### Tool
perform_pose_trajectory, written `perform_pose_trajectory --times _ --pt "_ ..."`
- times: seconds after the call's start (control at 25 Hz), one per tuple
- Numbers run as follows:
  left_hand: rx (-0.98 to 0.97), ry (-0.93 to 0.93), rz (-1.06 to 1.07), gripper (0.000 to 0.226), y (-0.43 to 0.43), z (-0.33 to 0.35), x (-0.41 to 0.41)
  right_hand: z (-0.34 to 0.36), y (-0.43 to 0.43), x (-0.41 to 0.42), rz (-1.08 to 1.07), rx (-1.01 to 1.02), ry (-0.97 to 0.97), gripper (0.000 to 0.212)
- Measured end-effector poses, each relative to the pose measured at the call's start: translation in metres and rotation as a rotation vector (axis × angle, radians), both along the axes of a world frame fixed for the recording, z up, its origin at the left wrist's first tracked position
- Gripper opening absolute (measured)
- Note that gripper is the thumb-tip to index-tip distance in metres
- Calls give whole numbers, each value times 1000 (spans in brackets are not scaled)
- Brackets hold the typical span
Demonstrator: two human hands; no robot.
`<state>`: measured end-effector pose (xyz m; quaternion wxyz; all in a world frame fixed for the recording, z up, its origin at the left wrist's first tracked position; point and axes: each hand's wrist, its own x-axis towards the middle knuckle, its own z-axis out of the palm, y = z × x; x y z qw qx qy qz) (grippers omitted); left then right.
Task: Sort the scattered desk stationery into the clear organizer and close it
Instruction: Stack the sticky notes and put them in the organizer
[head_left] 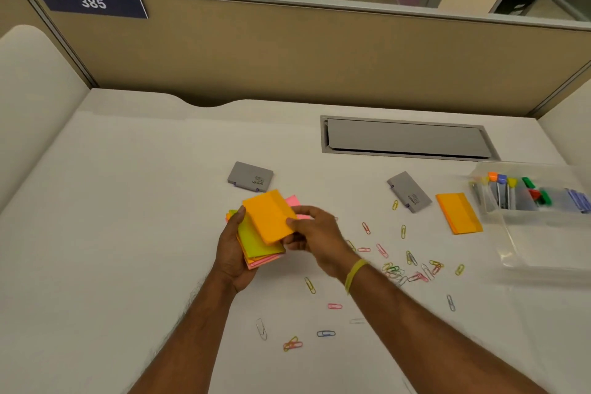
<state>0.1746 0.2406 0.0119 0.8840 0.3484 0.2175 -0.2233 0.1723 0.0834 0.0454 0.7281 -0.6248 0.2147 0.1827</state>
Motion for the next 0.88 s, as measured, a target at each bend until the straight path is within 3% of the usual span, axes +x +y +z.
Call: perform_pose_trajectory --times 0.12,0.2,0.28,0.4,0.52,0.68,0.76,0.88 --pt "14 -22 -31 43 -11 3 -15 1 10 -30 82 -198 -62 25" --pt "-9 -25 -26 52 -17 8 -25 0 10 -44 111 -359 -134 25" --pt "-26 -59 -29 76 -20 14 -35 3 7 -56 134 -454 -195 29" --pt "-19 -115 -61 59 -24 19 -47 9 -2 -74 166 -547 -255 32" --pt "-25 -134 -166 54 -28 25 -60 13 -12 -93 114 -484 -202 36" --pt "-14 -133 -332 48 -42 26 -87 19 -21 -125 151 -196 -28 46" --pt "112 -103 -400 46 -51 22 -99 13 -28 -142 124 -171 -41 40" --pt "618 -247 -473 39 -66 12 -112 -3 -46 -165 -27 -199 -84 28"
